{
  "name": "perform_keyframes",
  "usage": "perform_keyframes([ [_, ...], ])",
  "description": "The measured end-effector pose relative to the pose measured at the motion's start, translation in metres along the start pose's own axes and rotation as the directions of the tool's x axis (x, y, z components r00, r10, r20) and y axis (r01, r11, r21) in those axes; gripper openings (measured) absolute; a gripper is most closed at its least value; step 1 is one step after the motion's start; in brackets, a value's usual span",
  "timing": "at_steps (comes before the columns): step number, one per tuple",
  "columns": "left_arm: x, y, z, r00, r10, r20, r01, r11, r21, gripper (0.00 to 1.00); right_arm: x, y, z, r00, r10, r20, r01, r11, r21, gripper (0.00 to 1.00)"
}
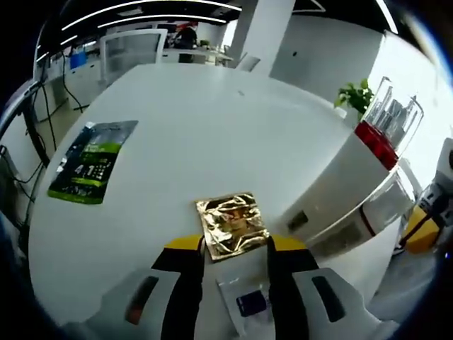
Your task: Arrange the skincare products in the storage area until every visible bottle or jar stands upright without overlapping.
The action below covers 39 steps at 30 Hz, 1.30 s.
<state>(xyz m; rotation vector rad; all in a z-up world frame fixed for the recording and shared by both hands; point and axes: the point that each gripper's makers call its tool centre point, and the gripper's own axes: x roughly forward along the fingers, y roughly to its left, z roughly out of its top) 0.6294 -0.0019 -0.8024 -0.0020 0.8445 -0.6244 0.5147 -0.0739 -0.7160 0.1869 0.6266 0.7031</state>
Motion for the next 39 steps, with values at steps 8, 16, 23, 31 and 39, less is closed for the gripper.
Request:
perform_keyframes([
  [8,-0.001,-0.001,0.000,1.000,-0.003,0.005,0.003,1.000,0.017,0.41,0.000,0.001,-0.001,1.000,0.003,-0.005,-0.004,1.000,-0.004,0.00],
  [16,-0.012,-0.004,0.014,0.998,-0.023,0.062,0.024,1.000,-0.006,0.46,0.003,0.003,-0.005,1.000,0.017,-0.020,-0.017,1.000,-0.005,0.00],
  [23,-0.025,-0.005,0.037,0.987,-0.034,0.157,0.037,0.999,-0.013,0.49,0.007,0.007,-0.013,0.998,0.033,-0.052,-0.033,0.999,-0.007,0.00],
  [31,-0.052,0.010,0.058,0.962,0.118,0.246,-0.166,0.968,0.188,0.47,0.009,0.017,-0.016,0.996,0.048,-0.070,-0.052,0.998,-0.047,0.00],
  [39,-0.115,-0.009,0.087,0.908,0.145,0.394,-0.226,0.960,0.167,0.45,0.007,0.021,-0.012,0.997,0.027,-0.070,-0.037,0.989,-0.141,0.00],
])
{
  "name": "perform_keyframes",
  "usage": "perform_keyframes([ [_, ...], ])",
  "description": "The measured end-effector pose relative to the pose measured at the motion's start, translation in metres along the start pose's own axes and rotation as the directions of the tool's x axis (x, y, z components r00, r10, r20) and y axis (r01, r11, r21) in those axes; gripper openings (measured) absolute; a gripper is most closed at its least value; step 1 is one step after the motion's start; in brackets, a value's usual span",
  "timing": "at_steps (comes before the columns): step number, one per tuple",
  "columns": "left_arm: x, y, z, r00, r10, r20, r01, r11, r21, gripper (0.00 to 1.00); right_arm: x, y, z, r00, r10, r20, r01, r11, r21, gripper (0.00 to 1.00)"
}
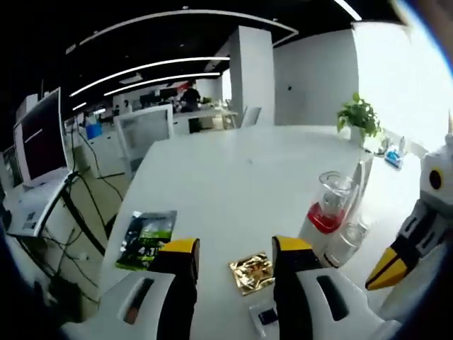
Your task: Arrange the skincare products in the storage area until every visible bottle or jar stands upright without overlapping.
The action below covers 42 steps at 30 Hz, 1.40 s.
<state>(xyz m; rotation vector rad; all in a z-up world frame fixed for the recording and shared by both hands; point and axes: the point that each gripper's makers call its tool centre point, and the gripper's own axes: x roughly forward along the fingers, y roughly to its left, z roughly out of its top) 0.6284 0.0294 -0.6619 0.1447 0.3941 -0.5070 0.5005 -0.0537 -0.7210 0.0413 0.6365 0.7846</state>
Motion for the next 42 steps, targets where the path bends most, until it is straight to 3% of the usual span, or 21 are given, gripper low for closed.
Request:
perform_keyframes([
  [2,-0.017,0.000,0.003,0.999,0.036,0.023,-0.036,0.999,-0.002,0.44,0.001,-0.004,-0.011,0.998,-0.027,-0.065,0.022,0.997,-0.071,0.00],
  [4,-0.034,0.003,0.002,0.995,0.093,0.034,-0.092,0.996,-0.018,0.44,0.001,-0.009,-0.015,0.994,-0.071,-0.086,0.060,0.990,-0.128,0.00],
  [10,-0.073,-0.001,-0.008,0.985,0.165,0.049,-0.166,0.986,0.029,0.43,-0.007,-0.008,-0.002,0.994,-0.111,-0.024,0.102,0.963,-0.248,0.00],
  [13,-0.082,-0.001,-0.015,0.985,0.170,0.039,-0.171,0.985,0.029,0.42,-0.009,-0.008,0.005,0.992,-0.126,0.016,0.124,0.929,-0.348,0.00],
  [16,-0.091,-0.002,-0.022,0.982,0.185,0.039,-0.185,0.983,0.005,0.41,-0.009,-0.010,0.012,0.987,-0.147,0.065,0.160,0.876,-0.455,0.00],
  [20,-0.097,-0.007,-0.033,0.983,0.181,0.036,-0.181,0.983,0.013,0.40,-0.010,-0.015,0.008,0.987,-0.153,0.050,0.160,0.907,-0.389,0.00],
  [26,-0.093,-0.007,-0.037,0.986,0.166,0.020,-0.167,0.985,0.037,0.40,-0.011,-0.014,0.014,0.985,-0.152,0.082,0.172,0.902,-0.396,0.00],
  [32,-0.095,-0.003,-0.041,0.991,0.129,0.028,-0.128,0.991,-0.047,0.38,-0.004,-0.011,0.011,0.988,-0.137,0.068,0.153,0.901,-0.406,0.00],
  [34,-0.098,0.000,-0.036,0.993,0.104,0.047,-0.098,0.989,-0.111,0.37,-0.002,-0.007,0.011,0.989,-0.135,0.066,0.149,0.931,-0.333,0.00],
  [37,-0.104,0.016,-0.032,0.992,0.100,0.071,-0.089,0.986,-0.143,0.39,0.001,0.007,0.021,0.991,-0.097,0.091,0.120,0.949,-0.291,0.02],
  [40,-0.109,0.046,-0.035,0.990,0.123,0.070,-0.109,0.979,-0.173,0.38,0.010,0.022,0.041,0.990,-0.074,0.121,0.104,0.957,-0.271,0.07],
  [42,-0.108,0.072,-0.043,0.987,0.151,0.048,-0.140,0.972,-0.187,0.38,0.024,0.029,0.061,0.985,-0.069,0.156,0.101,0.974,-0.205,0.09],
])
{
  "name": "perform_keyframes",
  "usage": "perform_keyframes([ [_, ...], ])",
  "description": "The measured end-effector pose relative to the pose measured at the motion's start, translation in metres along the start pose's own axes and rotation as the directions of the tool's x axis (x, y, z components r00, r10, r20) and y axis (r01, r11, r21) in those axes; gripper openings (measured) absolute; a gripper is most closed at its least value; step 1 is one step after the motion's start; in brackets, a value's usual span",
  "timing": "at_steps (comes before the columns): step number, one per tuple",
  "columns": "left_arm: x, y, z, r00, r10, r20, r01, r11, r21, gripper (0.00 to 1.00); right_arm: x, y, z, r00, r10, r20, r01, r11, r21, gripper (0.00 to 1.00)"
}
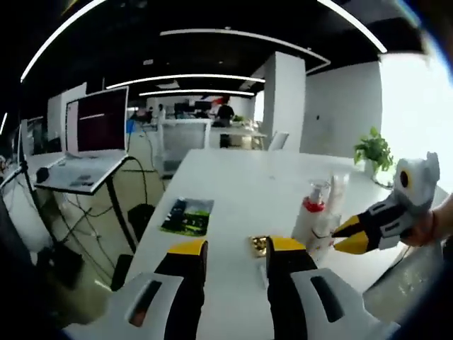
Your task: Arrange the skincare products in the storage area until every visible bottle or jar stands upright without overlapping.
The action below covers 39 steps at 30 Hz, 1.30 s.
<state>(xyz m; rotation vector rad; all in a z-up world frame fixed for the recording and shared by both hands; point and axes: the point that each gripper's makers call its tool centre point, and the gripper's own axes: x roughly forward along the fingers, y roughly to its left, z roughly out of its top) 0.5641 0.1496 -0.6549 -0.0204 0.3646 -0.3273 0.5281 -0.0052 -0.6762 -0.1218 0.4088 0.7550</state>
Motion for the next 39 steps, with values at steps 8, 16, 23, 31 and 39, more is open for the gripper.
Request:
perform_keyframes([
  [8,0.041,0.064,0.005,0.999,0.043,-0.033,-0.044,0.998,-0.039,0.34,0.082,0.008,0.053,0.998,-0.051,0.037,0.049,0.998,0.034,0.12],
  [16,0.092,0.086,0.011,0.998,-0.015,-0.057,0.014,1.000,-0.019,0.31,0.146,-0.020,0.052,0.992,-0.117,-0.053,0.125,0.972,0.201,0.13],
  [23,0.152,0.088,-0.018,0.968,-0.153,-0.199,0.111,0.972,-0.208,0.27,0.188,-0.032,0.005,0.968,-0.104,-0.226,0.143,0.976,0.163,0.23],
  [31,0.194,0.112,-0.051,0.940,-0.132,-0.316,0.080,0.982,-0.172,0.29,0.221,-0.060,-0.013,0.951,-0.134,-0.279,0.208,0.943,0.258,0.15],
  [39,0.213,0.120,-0.067,0.928,-0.126,-0.350,0.053,0.976,-0.211,0.26,0.237,-0.075,-0.024,0.940,-0.125,-0.318,0.245,0.896,0.370,0.17],
])
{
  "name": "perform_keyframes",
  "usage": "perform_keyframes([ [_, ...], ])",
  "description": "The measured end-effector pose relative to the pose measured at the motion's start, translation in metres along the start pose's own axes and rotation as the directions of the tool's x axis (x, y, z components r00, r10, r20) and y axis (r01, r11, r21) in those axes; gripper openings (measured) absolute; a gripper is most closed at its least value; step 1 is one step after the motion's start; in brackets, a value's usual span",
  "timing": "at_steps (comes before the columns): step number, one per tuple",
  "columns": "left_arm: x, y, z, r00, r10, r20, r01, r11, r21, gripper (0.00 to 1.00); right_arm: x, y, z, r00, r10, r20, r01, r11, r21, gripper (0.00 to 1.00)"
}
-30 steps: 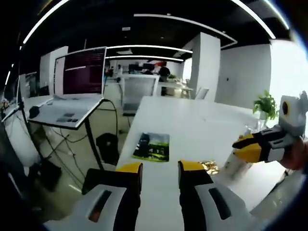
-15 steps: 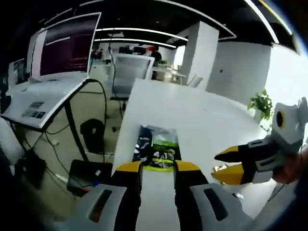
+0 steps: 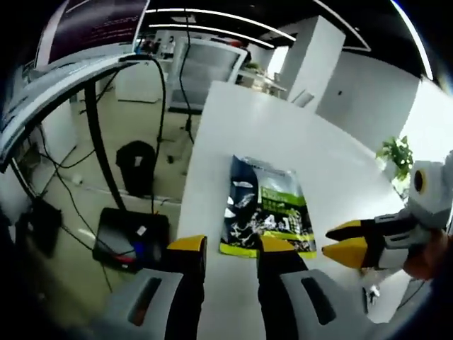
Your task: Arrange the skincare products in the storage area until every visible bottle or jar stands upright without overlapping.
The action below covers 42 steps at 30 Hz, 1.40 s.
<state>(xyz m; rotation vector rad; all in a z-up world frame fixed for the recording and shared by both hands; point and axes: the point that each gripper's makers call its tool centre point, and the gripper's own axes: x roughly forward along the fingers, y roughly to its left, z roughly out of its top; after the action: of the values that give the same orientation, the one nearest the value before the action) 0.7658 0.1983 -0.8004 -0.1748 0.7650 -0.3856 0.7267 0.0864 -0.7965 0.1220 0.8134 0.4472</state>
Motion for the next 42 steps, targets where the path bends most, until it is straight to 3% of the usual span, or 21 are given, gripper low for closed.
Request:
perform_keyframes([
  [6,0.010,0.000,-0.002,1.000,0.002,-0.026,-0.001,1.000,0.014,0.15,0.007,-0.008,-0.009,0.998,-0.020,-0.053,0.021,0.999,0.025,0.11],
  [7,0.011,0.000,-0.003,0.999,0.004,-0.035,-0.004,1.000,0.009,0.13,0.010,-0.011,0.000,1.000,-0.019,-0.008,0.018,0.999,-0.041,0.09],
  [8,0.012,0.000,-0.003,1.000,0.001,-0.031,0.000,1.000,0.006,0.11,0.009,-0.007,-0.007,0.999,-0.032,-0.027,0.032,0.999,-0.012,0.06],
  [10,0.012,0.001,-0.006,0.999,0.011,-0.044,-0.010,1.000,0.017,0.03,0.012,-0.009,-0.004,0.999,-0.042,-0.025,0.042,0.999,-0.013,0.01],
  [12,0.011,0.000,-0.006,0.999,0.016,-0.033,-0.015,0.999,0.033,0.04,0.014,-0.009,-0.003,0.998,-0.055,-0.015,0.056,0.998,0.043,0.00],
  [16,0.007,0.001,-0.007,0.999,0.038,-0.034,-0.035,0.996,0.076,0.01,0.013,-0.010,-0.004,0.999,-0.035,-0.031,0.037,0.997,0.074,0.00],
  [20,-0.003,-0.003,-0.013,0.999,0.031,-0.043,-0.029,0.998,0.046,0.01,0.006,-0.003,-0.012,0.996,-0.023,-0.083,0.030,0.996,0.088,0.00],
  [26,-0.036,-0.026,-0.017,0.998,-0.059,0.034,0.058,0.998,0.019,0.01,-0.023,0.018,-0.020,0.997,-0.006,-0.079,0.004,1.000,-0.031,0.00],
  [28,-0.047,-0.036,-0.020,0.993,-0.105,0.046,0.105,0.994,0.014,0.01,-0.037,0.035,-0.021,0.998,0.045,-0.045,-0.047,0.998,-0.034,0.00],
  [29,-0.065,-0.049,-0.031,0.990,-0.132,0.048,0.131,0.991,0.008,0.01,-0.045,0.044,-0.024,0.997,0.068,-0.036,-0.070,0.997,-0.037,0.00],
  [31,-0.078,-0.057,-0.040,0.989,-0.135,0.058,0.131,0.989,0.061,0.01,-0.055,0.053,-0.033,0.996,0.078,-0.053,-0.080,0.995,-0.054,0.00],
  [36,-0.106,-0.065,-0.068,0.989,-0.129,0.066,0.127,0.991,0.032,0.01,-0.071,0.048,-0.073,0.996,0.006,-0.094,-0.012,0.998,-0.061,0.00],
  [37,-0.109,-0.063,-0.073,0.992,-0.115,0.059,0.114,0.993,0.019,0.01,-0.072,0.049,-0.076,0.996,0.007,-0.094,-0.013,0.998,-0.064,0.00],
  [40,-0.125,-0.055,-0.094,0.998,-0.045,0.035,0.049,0.992,-0.115,0.01,-0.074,0.045,-0.090,0.995,-0.025,-0.096,0.017,0.996,-0.083,0.00],
  [42,-0.134,-0.053,-0.106,0.999,-0.039,0.014,0.040,0.989,-0.140,0.02,-0.074,0.042,-0.094,0.993,-0.027,-0.111,0.018,0.996,-0.084,0.00],
])
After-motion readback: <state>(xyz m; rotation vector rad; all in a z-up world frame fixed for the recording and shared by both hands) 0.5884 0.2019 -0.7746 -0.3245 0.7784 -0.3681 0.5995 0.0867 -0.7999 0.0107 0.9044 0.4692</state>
